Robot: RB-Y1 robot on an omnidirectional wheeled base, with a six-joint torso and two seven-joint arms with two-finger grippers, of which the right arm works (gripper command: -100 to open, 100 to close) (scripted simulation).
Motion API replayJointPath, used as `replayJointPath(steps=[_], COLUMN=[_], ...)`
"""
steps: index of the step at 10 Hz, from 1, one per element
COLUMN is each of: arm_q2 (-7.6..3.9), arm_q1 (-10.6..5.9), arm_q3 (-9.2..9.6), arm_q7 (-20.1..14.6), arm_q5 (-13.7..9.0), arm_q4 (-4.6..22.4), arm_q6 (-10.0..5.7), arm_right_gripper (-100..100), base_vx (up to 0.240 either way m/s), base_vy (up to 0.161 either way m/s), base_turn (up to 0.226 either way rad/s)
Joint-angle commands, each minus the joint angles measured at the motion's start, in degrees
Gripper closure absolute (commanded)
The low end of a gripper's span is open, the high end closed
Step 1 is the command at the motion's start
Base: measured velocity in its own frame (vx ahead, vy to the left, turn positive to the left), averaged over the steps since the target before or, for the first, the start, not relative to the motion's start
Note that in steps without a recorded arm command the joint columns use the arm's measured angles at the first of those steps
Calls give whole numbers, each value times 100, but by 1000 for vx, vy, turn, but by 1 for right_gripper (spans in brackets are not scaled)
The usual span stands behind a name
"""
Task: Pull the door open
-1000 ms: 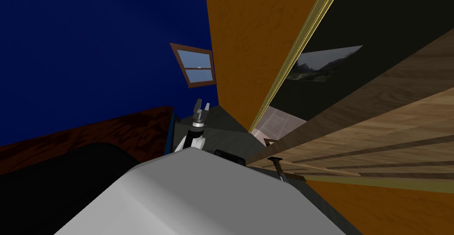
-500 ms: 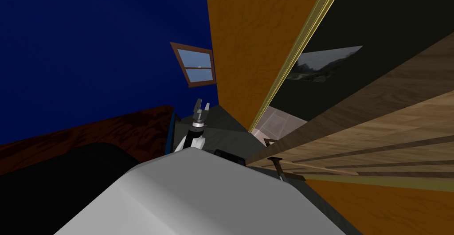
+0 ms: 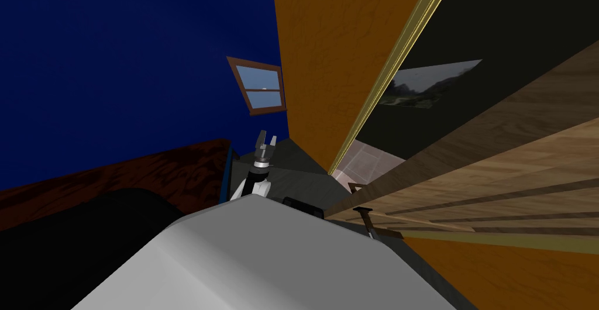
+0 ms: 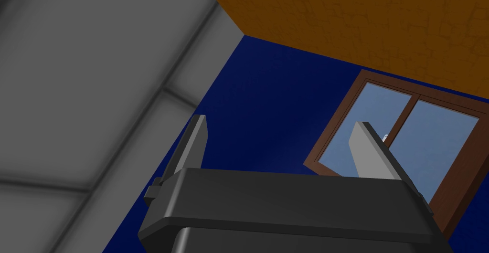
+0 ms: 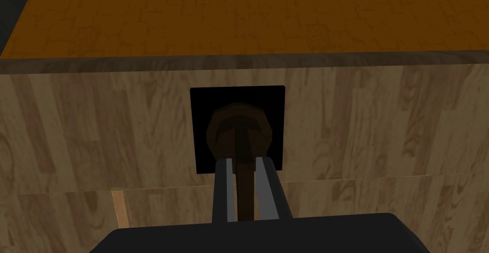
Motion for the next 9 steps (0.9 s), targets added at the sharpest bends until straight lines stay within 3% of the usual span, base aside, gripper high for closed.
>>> replayJointPath(steps=[1,7,9], arm_q2=[31,31,8], arm_q1=[-3,-3,3], arm_q3=[40,40,-6], arm_q7=[-7,-7,-12], arm_q5=[27,27,-15], arm_q4=[76,76,45], arm_q6=[-64,-64,-44], arm_right_gripper=[100,100,100], base_vx=[-9,2,165], base_vy=[3,0,14], base_turn=[-15,1,48])
